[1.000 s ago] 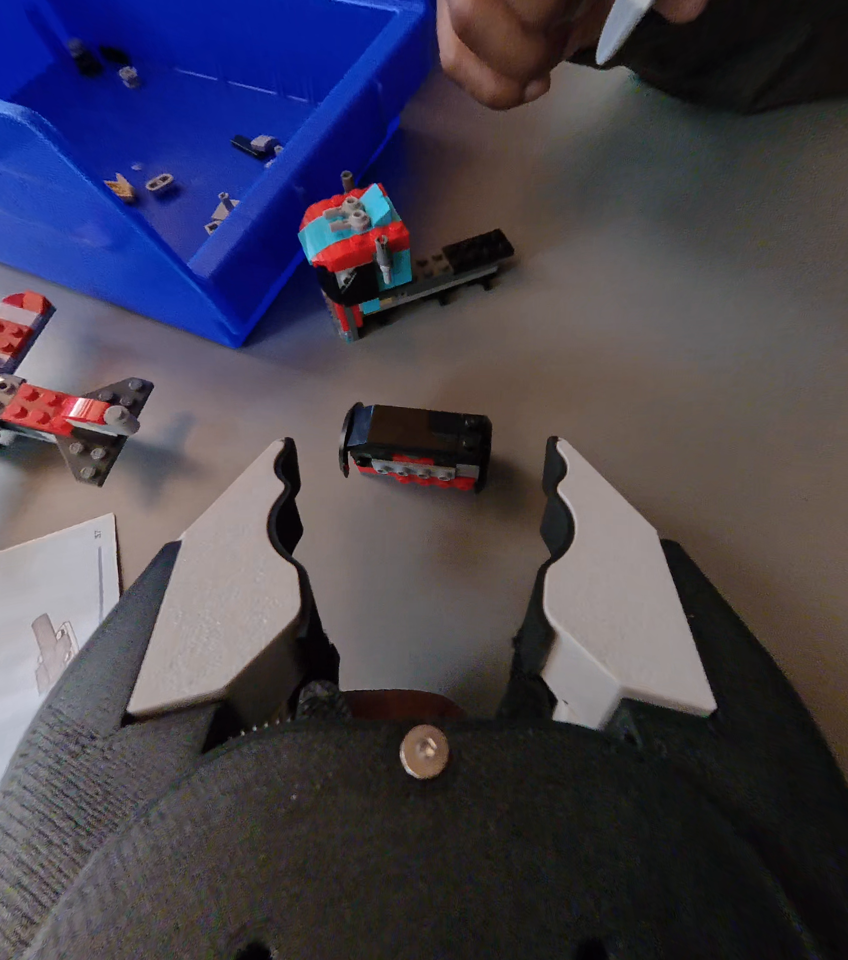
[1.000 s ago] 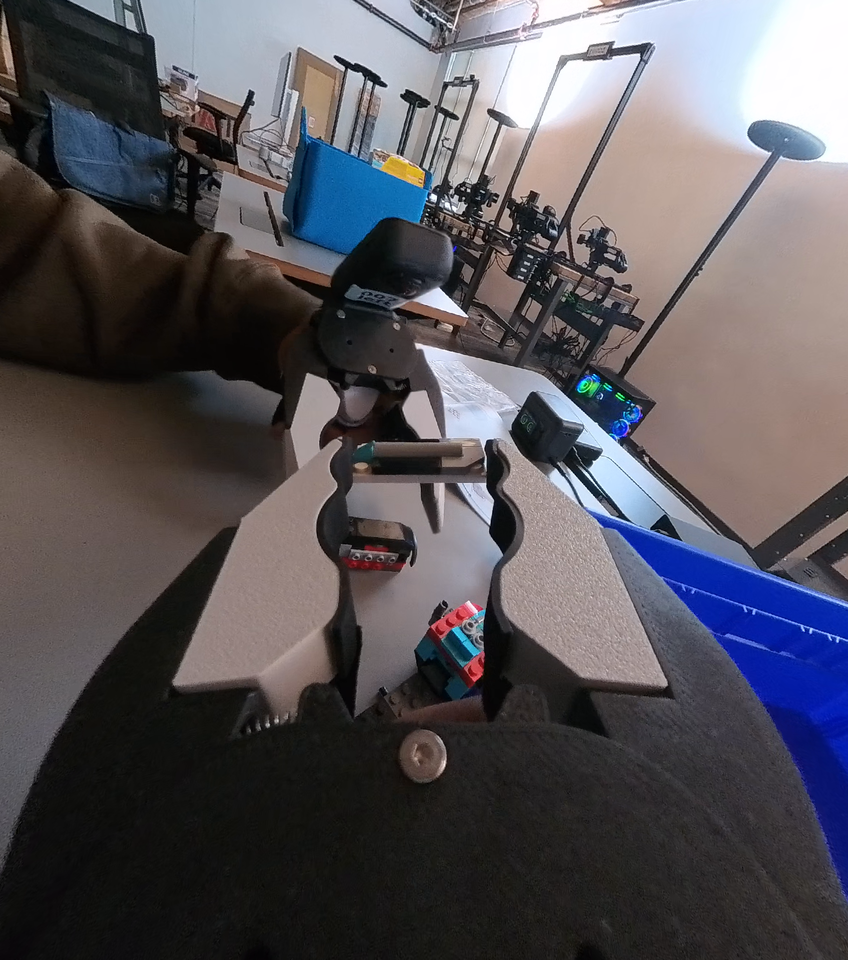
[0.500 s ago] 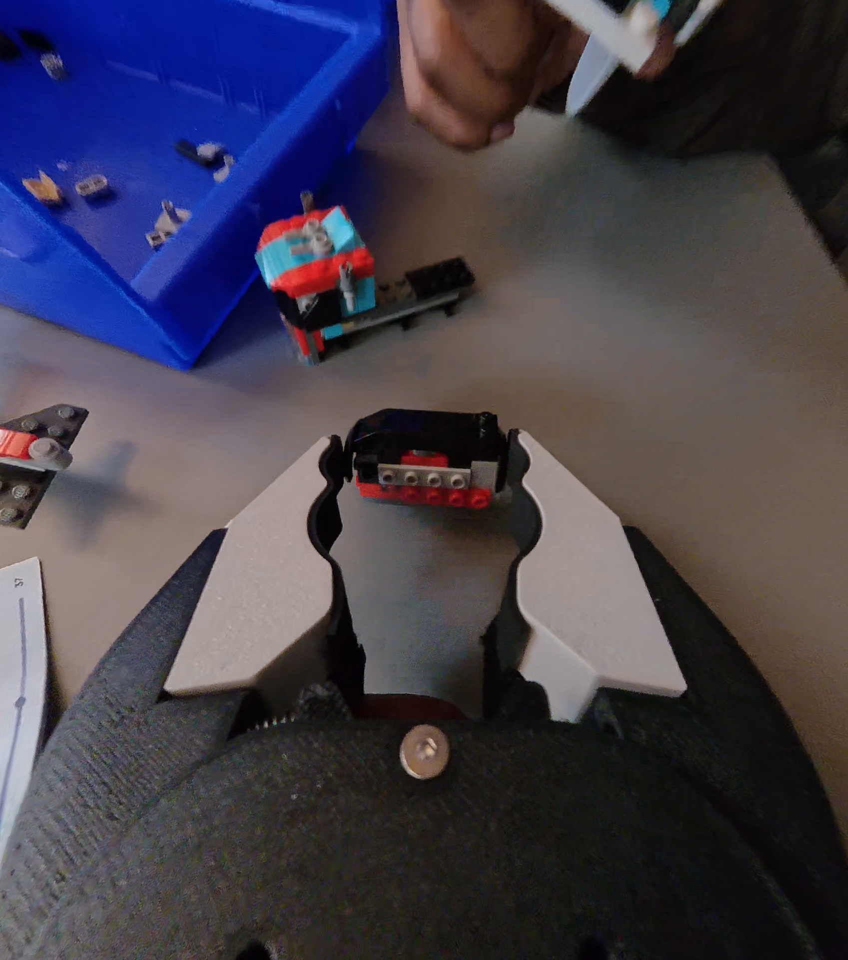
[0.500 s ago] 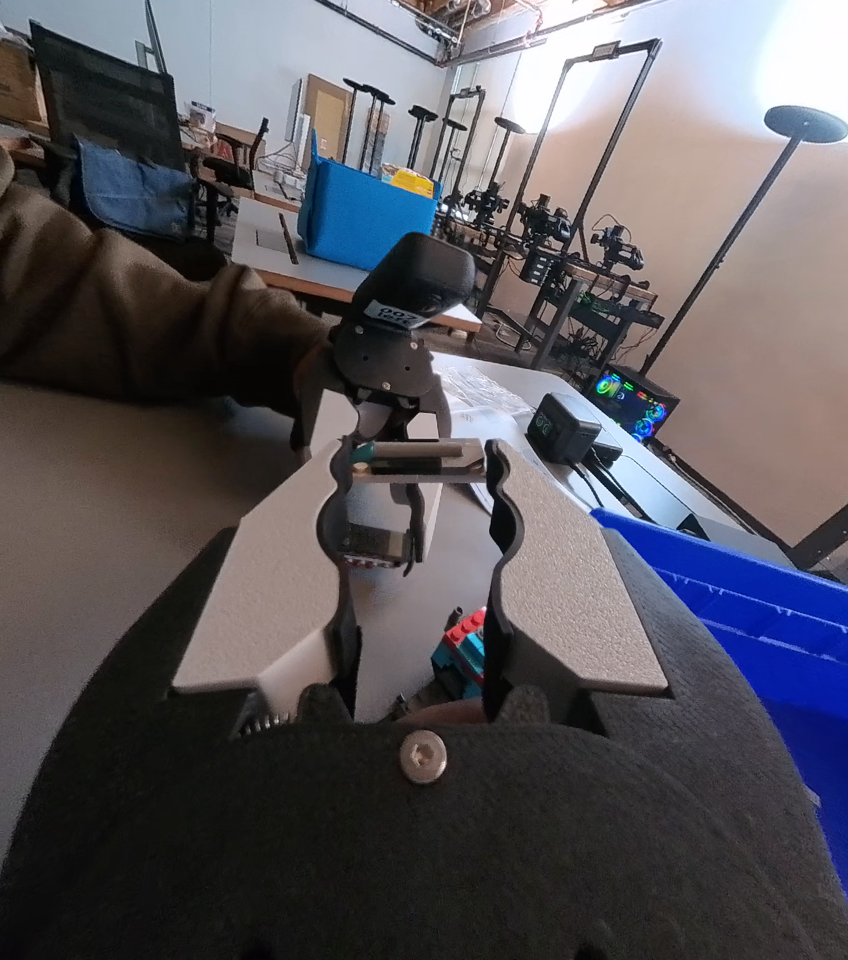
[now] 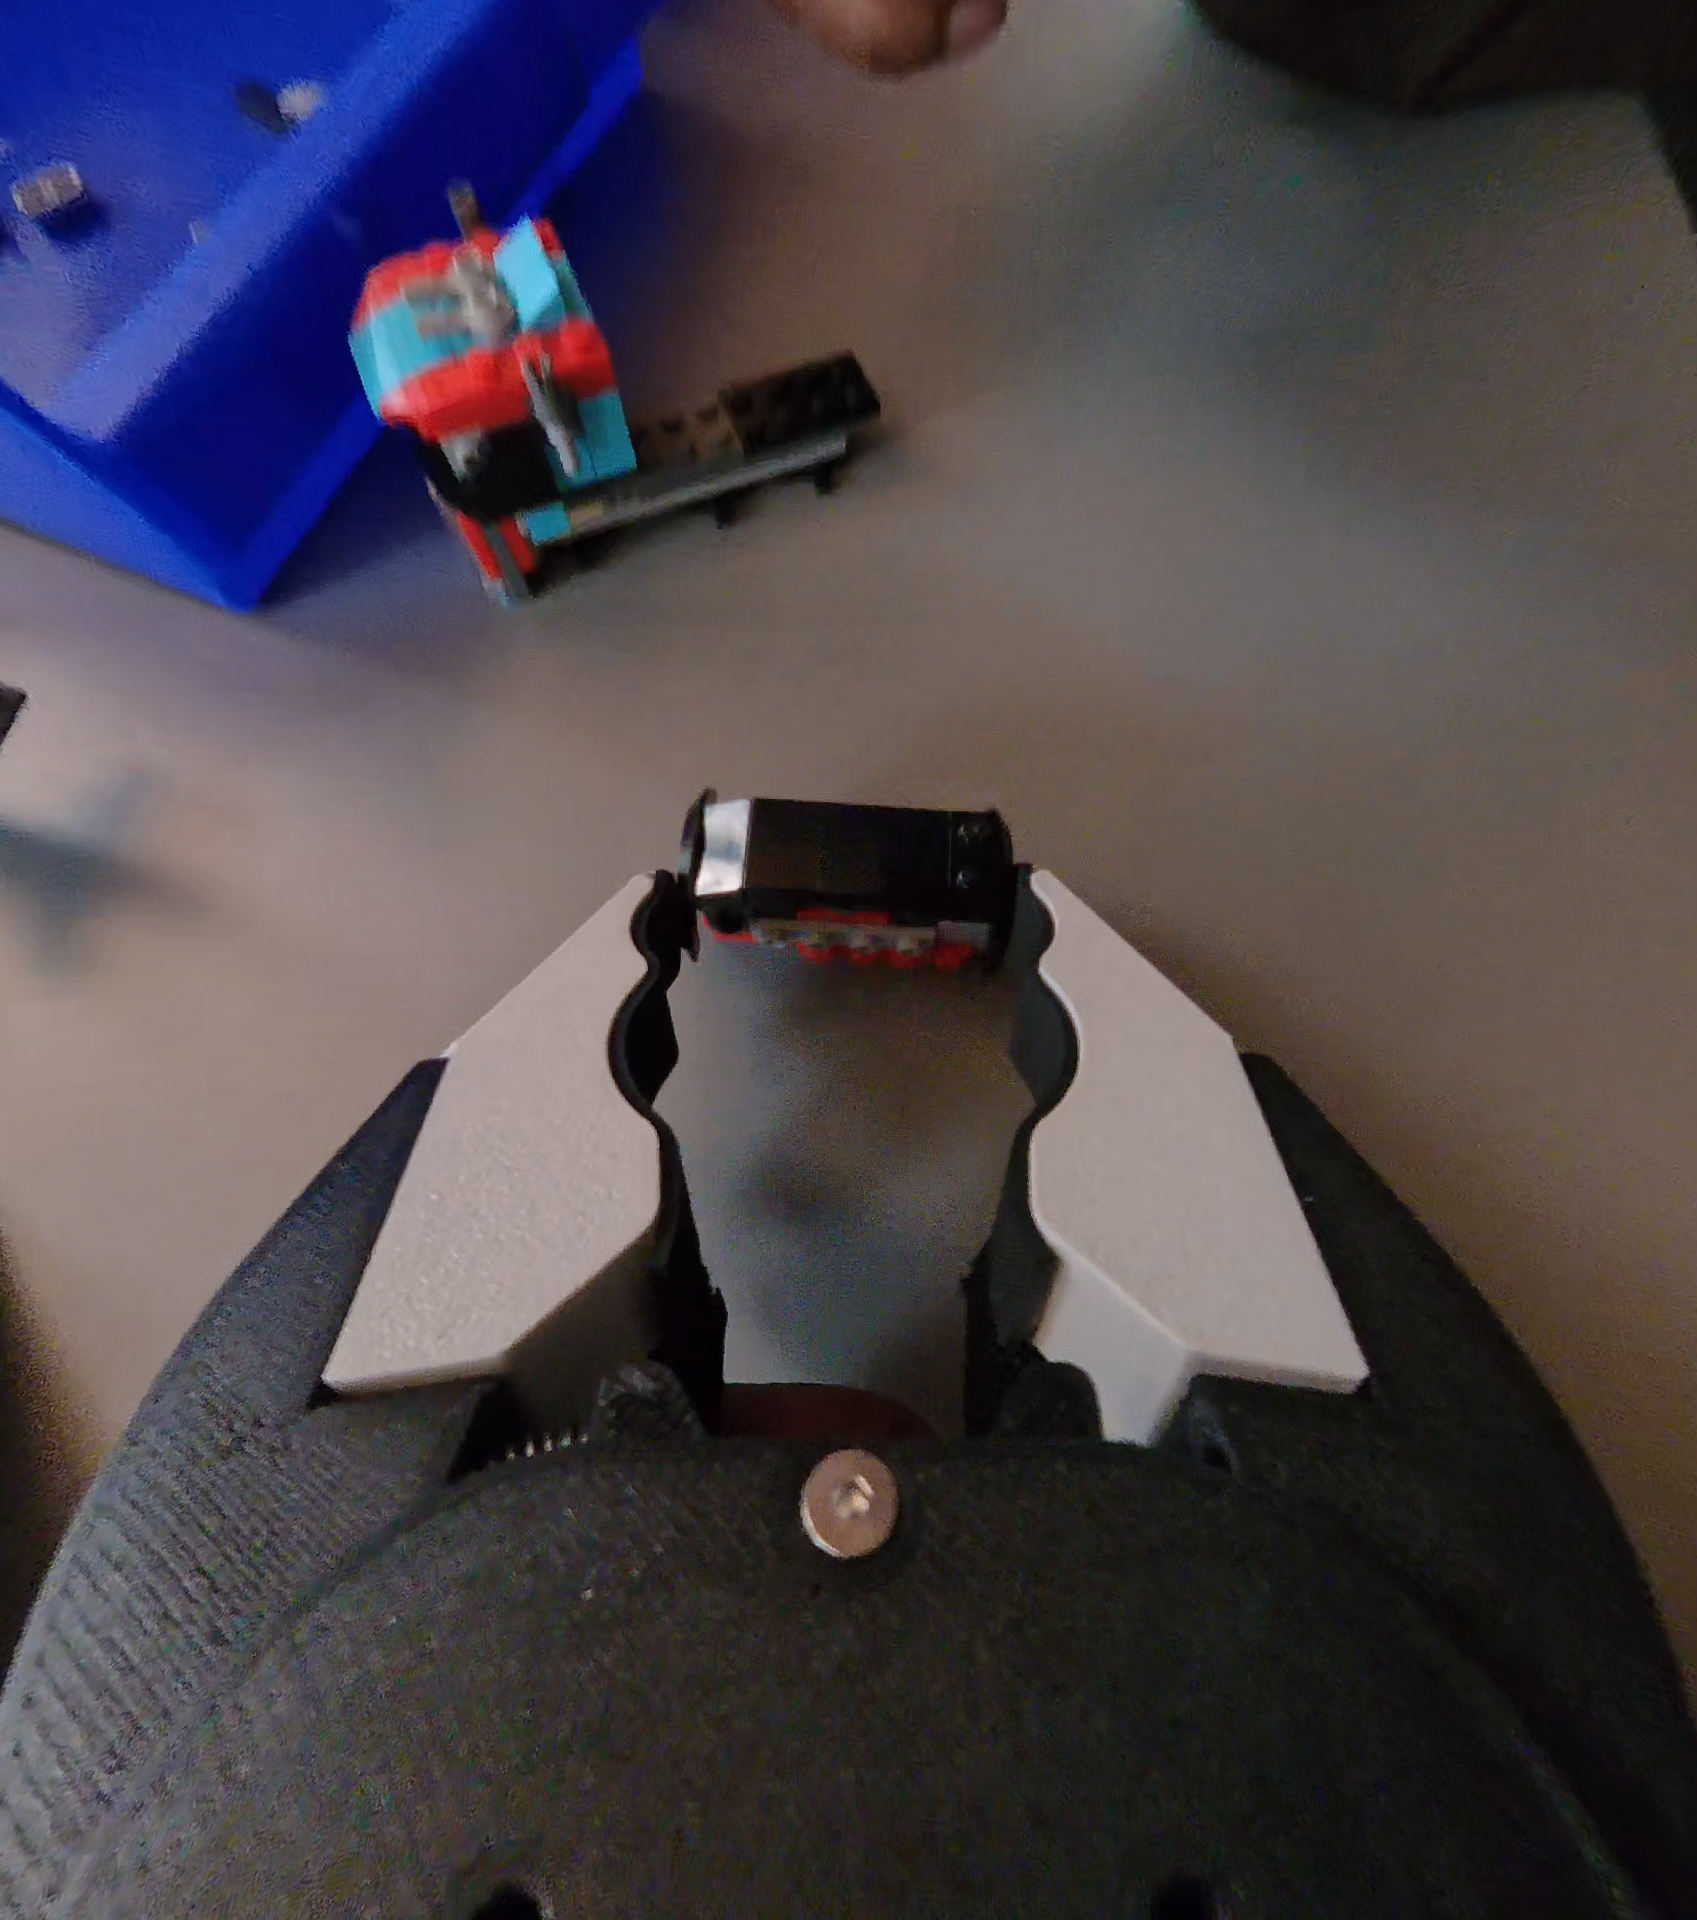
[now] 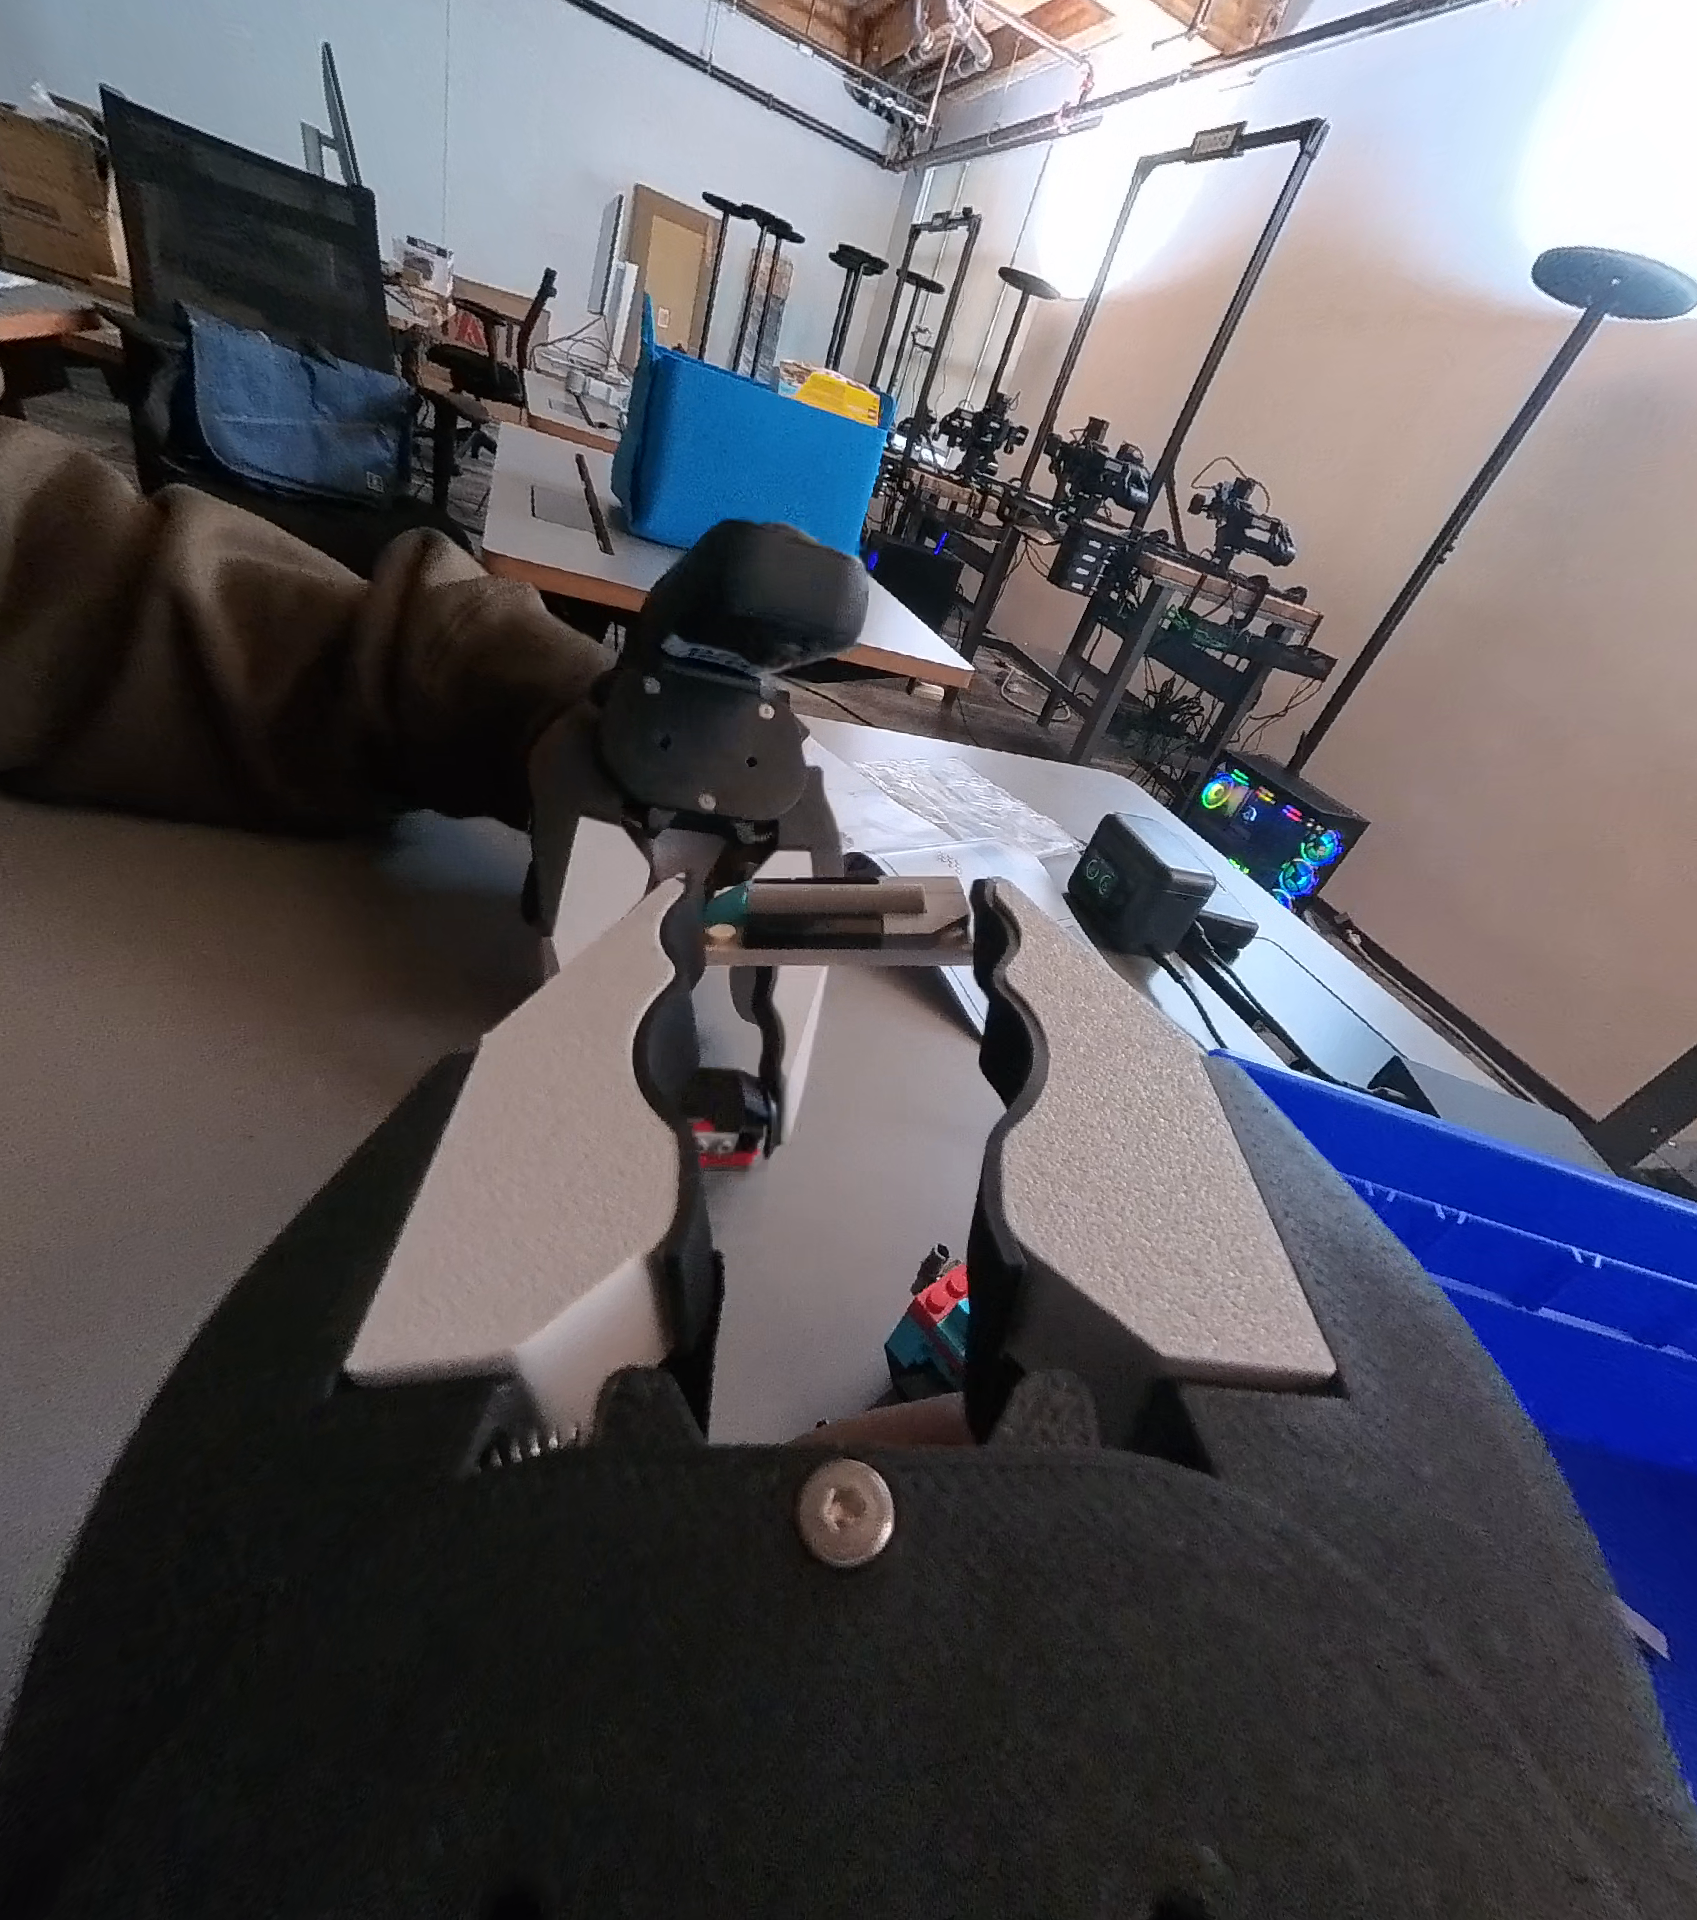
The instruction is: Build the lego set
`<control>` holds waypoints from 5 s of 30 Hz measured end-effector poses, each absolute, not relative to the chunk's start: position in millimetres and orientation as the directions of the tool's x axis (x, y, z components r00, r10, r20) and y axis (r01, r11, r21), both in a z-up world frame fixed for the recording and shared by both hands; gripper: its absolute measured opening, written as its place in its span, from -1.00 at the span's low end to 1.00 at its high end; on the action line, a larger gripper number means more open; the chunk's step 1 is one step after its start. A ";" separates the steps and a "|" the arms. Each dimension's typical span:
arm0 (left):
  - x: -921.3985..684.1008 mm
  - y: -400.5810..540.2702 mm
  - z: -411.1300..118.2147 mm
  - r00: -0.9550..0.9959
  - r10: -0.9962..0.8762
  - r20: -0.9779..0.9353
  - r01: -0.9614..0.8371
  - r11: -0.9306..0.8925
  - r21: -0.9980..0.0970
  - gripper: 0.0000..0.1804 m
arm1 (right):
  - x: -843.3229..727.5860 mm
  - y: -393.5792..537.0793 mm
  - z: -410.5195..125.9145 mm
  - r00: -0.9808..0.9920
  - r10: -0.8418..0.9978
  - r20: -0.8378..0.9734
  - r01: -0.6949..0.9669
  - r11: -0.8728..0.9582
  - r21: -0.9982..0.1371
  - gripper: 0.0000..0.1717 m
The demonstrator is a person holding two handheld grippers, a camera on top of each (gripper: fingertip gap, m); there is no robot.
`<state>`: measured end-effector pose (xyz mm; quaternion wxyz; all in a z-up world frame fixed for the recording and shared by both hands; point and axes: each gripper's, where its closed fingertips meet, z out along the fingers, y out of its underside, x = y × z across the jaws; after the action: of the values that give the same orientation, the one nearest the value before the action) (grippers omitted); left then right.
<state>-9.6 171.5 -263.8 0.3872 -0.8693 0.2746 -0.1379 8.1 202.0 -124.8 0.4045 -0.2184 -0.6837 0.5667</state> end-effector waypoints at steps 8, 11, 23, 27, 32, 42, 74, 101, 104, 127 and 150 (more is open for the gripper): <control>-14.7 162.4 -270.0 0.810 -0.587 0.008 -0.404 -0.567 -0.717 -0.27 | 7.7 202.8 -126.0 -0.579 0.757 0.303 -0.155 0.263 -0.952 -0.38; -14.9 162.8 -270.2 0.811 -0.585 0.003 -0.407 -0.568 -0.715 -0.24 | 7.4 203.0 -126.6 -0.580 0.756 0.302 -0.153 0.263 -0.953 -0.38; -9.2 173.3 -256.7 0.838 -0.545 0.004 -0.375 -0.581 -0.723 -0.11 | 7.1 205.2 -125.8 -0.577 0.759 0.302 -0.151 0.264 -0.953 -0.38; -8.9 176.1 -265.2 0.844 -0.536 0.008 -0.375 -0.601 -0.706 -0.09 | 7.4 204.4 -126.1 -0.580 0.757 0.302 -0.150 0.265 -0.953 -0.38; -6.4 181.5 -269.1 0.844 -0.536 0.010 -0.370 -0.596 -0.713 -0.26 | 7.4 203.7 -127.0 -0.585 0.755 0.296 -0.146 0.262 -0.954 -0.38; 4.4 194.7 -217.4 0.831 -0.552 0.066 -0.170 -0.366 -0.915 -0.27 | 10.8 202.8 -116.4 -0.601 0.761 0.244 -0.149 0.194 -0.970 -0.38; 35.3 156.6 -81.1 0.698 -0.702 0.137 0.500 0.341 -0.796 -0.27 | 15.0 134.7 -60.4 -0.745 0.638 -0.194 0.101 -0.180 -0.979 -0.38; 34.5 148.8 -71.9 0.628 -0.759 0.174 0.605 0.334 -0.723 -0.27 | 10.8 134.3 -63.7 -0.729 0.641 -0.240 0.134 -0.210 -0.969 -0.36; 34.1 147.9 -70.6 0.614 -0.768 0.183 0.624 0.330 -0.708 -0.27 | 10.1 134.0 -63.0 -0.726 0.642 -0.247 0.134 -0.221 -0.966 -0.35; 26.3 140.2 -62.6 0.532 -0.817 0.220 0.718 0.299 -0.629 -0.27 | 23.5 149.5 -60.1 -0.624 0.716 0.312 -0.323 0.128 -0.938 -0.18; 25.3 146.3 -67.8 0.575 -0.787 0.224 0.671 0.297 -0.680 -0.28 | 2.3 132.7 -75.9 -0.257 0.319 0.912 -0.567 0.715 -0.410 -0.29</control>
<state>25.3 146.3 -67.8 0.8016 -0.3808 0.0762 -0.4546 2.3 132.7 -75.9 0.6031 0.0881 -0.7026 0.3673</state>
